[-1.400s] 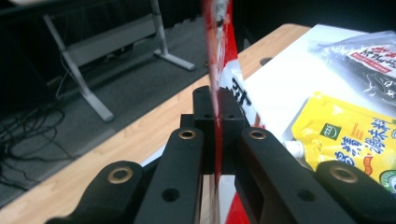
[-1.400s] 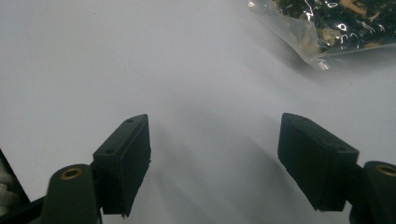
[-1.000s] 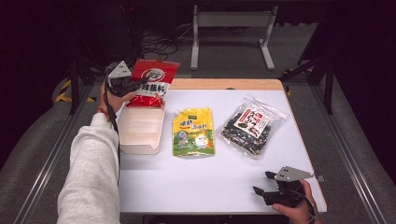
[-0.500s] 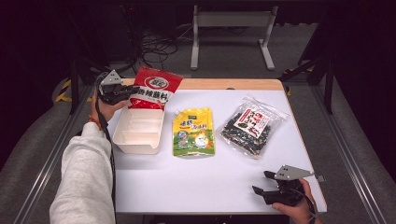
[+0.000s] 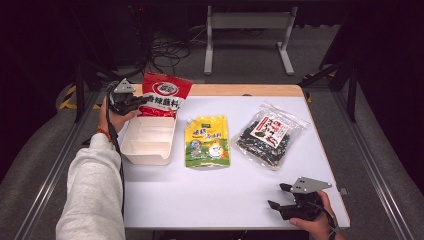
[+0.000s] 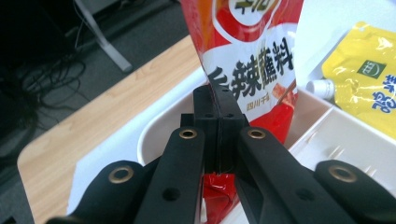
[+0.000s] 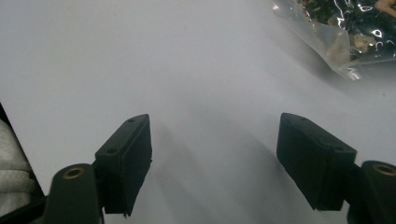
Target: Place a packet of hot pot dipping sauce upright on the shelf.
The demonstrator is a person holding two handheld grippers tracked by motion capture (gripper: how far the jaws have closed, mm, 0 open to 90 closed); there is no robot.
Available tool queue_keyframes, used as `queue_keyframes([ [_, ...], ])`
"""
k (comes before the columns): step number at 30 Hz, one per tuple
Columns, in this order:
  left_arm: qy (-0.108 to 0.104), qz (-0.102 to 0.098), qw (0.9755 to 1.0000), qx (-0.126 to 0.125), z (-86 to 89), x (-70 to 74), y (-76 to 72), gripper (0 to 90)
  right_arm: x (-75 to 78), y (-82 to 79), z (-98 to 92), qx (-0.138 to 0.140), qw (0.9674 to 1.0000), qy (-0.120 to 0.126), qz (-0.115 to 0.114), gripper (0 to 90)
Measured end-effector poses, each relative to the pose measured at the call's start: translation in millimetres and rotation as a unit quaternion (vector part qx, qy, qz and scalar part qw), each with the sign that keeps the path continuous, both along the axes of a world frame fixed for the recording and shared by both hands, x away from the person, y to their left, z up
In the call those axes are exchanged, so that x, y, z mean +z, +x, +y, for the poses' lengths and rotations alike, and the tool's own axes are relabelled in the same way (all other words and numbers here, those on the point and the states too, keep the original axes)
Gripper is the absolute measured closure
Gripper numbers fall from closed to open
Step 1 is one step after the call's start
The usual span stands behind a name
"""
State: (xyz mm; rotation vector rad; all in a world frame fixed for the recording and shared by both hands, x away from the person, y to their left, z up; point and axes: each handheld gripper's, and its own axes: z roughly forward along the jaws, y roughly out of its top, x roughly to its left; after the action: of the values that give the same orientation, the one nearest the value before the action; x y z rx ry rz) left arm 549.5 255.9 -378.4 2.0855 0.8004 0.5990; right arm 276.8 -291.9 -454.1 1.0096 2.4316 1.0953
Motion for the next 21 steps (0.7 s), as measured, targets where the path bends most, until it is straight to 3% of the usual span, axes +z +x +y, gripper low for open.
queue_keyframes([
  [5, -0.001, -0.004, 0.9999, 0.011, -1.5, 0.3, -1.1, 89.2, 0.1, 1.4, -1.3, -0.003, 1.0000, 0.000, -0.001, 27.2],
  [6, 0.000, -0.010, 0.9998, 0.020, -1.0, 1.2, -3.2, 85.3, 0.4, 2.1, -1.7, -0.003, 1.0000, 0.001, -0.002, 27.2],
  [10, -0.022, -0.023, 0.9990, 0.029, 1.7, 5.0, -10.6, 77.3, 2.6, 4.9, -1.8, 0.002, 1.0000, 0.002, -0.006, 27.7],
  [11, -0.040, -0.028, 0.9985, 0.026, 2.4, 8.0, -14.6, 76.9, 3.4, 5.6, -1.4, 0.003, 1.0000, 0.001, -0.009, 27.8],
  [13, -0.050, -0.036, 0.9977, 0.028, 1.8, 13.1, -21.0, 74.9, 5.2, 7.5, -1.1, 0.006, 0.9999, 0.000, -0.014, 29.2],
  [16, -0.048, -0.042, 0.9975, 0.031, -4.1, 21.0, -33.7, 64.6, 7.7, 11.7, -1.3, 0.004, 0.9998, 0.004, -0.020, 32.3],
  [19, -0.055, -0.051, 0.9970, 0.021, -9.2, 26.7, -47.8, 62.4, 10.9, 15.0, -2.7, 0.007, 0.9996, 0.011, -0.024, 34.6],
  [21, -0.055, -0.057, 0.9964, 0.032, -12.8, 29.8, -56.5, 53.7, 12.2, 16.8, -3.9, 0.006, 0.9995, 0.013, -0.028, 35.3],
])
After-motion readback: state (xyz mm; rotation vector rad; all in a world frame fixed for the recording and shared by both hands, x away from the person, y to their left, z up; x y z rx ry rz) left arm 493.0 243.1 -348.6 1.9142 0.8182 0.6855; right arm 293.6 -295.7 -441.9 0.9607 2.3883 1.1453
